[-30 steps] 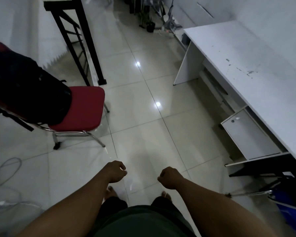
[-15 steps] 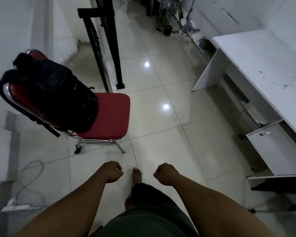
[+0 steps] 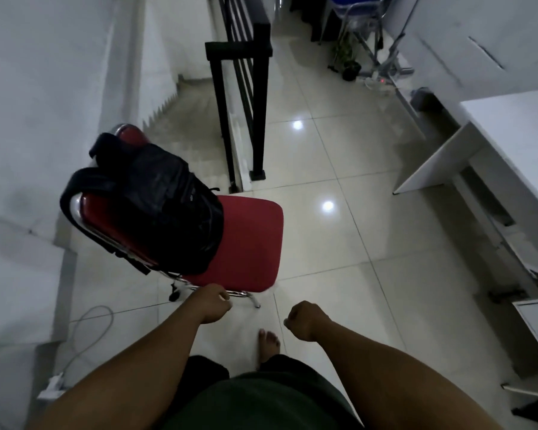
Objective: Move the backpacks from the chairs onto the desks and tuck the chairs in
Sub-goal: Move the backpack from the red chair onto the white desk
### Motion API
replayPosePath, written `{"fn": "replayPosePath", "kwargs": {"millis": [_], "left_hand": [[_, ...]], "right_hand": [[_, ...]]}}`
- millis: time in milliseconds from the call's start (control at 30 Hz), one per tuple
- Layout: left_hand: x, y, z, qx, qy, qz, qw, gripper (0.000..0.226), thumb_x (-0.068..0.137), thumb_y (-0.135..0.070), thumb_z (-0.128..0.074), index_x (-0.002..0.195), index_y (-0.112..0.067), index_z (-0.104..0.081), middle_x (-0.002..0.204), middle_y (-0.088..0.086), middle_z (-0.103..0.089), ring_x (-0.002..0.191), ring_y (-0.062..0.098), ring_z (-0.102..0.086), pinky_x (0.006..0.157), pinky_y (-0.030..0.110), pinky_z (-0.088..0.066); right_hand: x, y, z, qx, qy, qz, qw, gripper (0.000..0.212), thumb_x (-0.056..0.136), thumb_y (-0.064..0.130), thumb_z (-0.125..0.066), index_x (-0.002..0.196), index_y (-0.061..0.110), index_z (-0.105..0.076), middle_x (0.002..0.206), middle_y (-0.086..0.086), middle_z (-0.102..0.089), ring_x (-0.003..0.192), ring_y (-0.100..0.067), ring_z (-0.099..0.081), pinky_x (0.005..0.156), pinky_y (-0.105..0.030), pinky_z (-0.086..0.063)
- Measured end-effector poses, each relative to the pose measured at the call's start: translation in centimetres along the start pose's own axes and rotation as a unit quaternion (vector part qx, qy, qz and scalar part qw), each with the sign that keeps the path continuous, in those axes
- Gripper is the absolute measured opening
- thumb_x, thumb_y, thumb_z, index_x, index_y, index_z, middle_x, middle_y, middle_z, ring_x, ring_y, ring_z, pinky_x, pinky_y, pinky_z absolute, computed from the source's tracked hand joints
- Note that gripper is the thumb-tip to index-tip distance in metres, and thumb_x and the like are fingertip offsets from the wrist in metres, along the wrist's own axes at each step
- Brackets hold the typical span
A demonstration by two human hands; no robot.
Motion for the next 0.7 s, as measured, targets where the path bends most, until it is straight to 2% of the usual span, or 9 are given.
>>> {"fn": "replayPosePath", "kwargs": {"millis": [100, 200, 333, 433, 500, 600, 700], "left_hand": [[2.4, 1.2, 3.0, 0.01, 0.017, -0.01, 1.0, 0.019, 0.089, -0.026, -0.067, 0.106, -0.019, -0.068, 0.12, 0.004, -0.063, 0.107, 0.02, -0.06, 0.092, 0.028, -0.051], [4.5, 1.8, 5.2, 0.032, 0.04, -0.031, 0.998, 0.019, 0.09, -0.026, -0.064, 0.108, -0.02, -0.068, 0.118, 0.002, -0.064, 0.106, 0.018, -0.06, 0.089, 0.023, -0.048], [7.7, 3.4, 9.6, 0.08, 0.081, -0.075, 0.991, 0.021, 0.091, -0.028, -0.062, 0.11, -0.021, -0.068, 0.12, 0.0, -0.062, 0.11, 0.018, -0.058, 0.098, 0.029, -0.048], [9.7, 4.9, 12.8, 0.13, 0.109, -0.106, 0.98, 0.027, 0.092, -0.028, -0.061, 0.118, -0.02, -0.067, 0.124, 0.001, -0.061, 0.112, 0.018, -0.057, 0.1, 0.028, -0.048], [10.5, 5.9, 14.8, 0.173, 0.128, -0.122, 0.969, 0.029, 0.092, -0.028, -0.062, 0.119, -0.02, -0.067, 0.124, 0.003, -0.061, 0.111, 0.019, -0.059, 0.099, 0.03, -0.049], [11.2, 7.0, 16.7, 0.199, 0.139, -0.135, 0.961, 0.03, 0.09, -0.029, -0.064, 0.119, -0.02, -0.067, 0.121, 0.004, -0.063, 0.106, 0.02, -0.062, 0.096, 0.031, -0.052], [11.8, 7.8, 18.5, 0.222, 0.147, -0.159, 0.951, 0.016, 0.091, -0.026, -0.063, 0.103, -0.017, -0.067, 0.109, 0.003, -0.063, 0.101, 0.021, -0.063, 0.094, 0.032, -0.053]], "right_hand": [[1.5, 4.3, 1.2, 0.016, -0.018, 0.014, 1.0, 0.038, 0.097, 0.035, -0.054, 0.113, 0.004, -0.07, 0.119, -0.01, -0.068, 0.113, -0.026, -0.061, 0.093, -0.032, -0.051], [2.7, 7.3, 1.6, 0.048, -0.037, 0.005, 0.998, 0.032, 0.095, 0.032, -0.055, 0.111, 0.008, -0.069, 0.113, -0.01, -0.07, 0.108, -0.026, -0.063, 0.09, -0.033, -0.053], [4.4, 11.6, 0.1, 0.093, -0.069, -0.04, 0.992, 0.036, 0.094, 0.035, -0.051, 0.11, 0.007, -0.067, 0.115, -0.014, -0.068, 0.107, -0.03, -0.063, 0.08, -0.028, -0.047], [5.0, 15.2, -2.1, 0.127, -0.078, -0.078, 0.986, 0.03, 0.092, 0.036, -0.052, 0.092, 0.009, -0.065, 0.104, -0.014, -0.068, 0.104, -0.031, -0.065, 0.074, -0.026, -0.04], [5.2, 17.9, -3.8, 0.162, -0.086, -0.103, 0.978, 0.022, 0.092, 0.034, -0.056, 0.088, 0.014, -0.064, 0.102, -0.01, -0.069, 0.105, -0.028, -0.065, 0.077, -0.026, -0.044], [5.1, 21.1, -5.4, 0.2, -0.084, -0.122, 0.969, 0.037, 0.094, 0.036, -0.058, 0.115, 0.008, -0.068, 0.117, -0.008, -0.069, 0.111, -0.024, -0.062, 0.092, -0.03, -0.049], [5.3, 24.1, -6.1, 0.201, -0.08, -0.117, 0.969, 0.036, 0.096, 0.033, -0.056, 0.111, 0.003, -0.071, 0.116, -0.012, -0.07, 0.113, -0.026, -0.062, 0.095, -0.034, -0.05]]}}
Point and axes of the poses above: each hand's wrist, its own x-axis towards the middle knuckle, its own z-axis out of the back of the hand, y = z × x, the point moved 1 cm from there along x, towards the middle knuckle
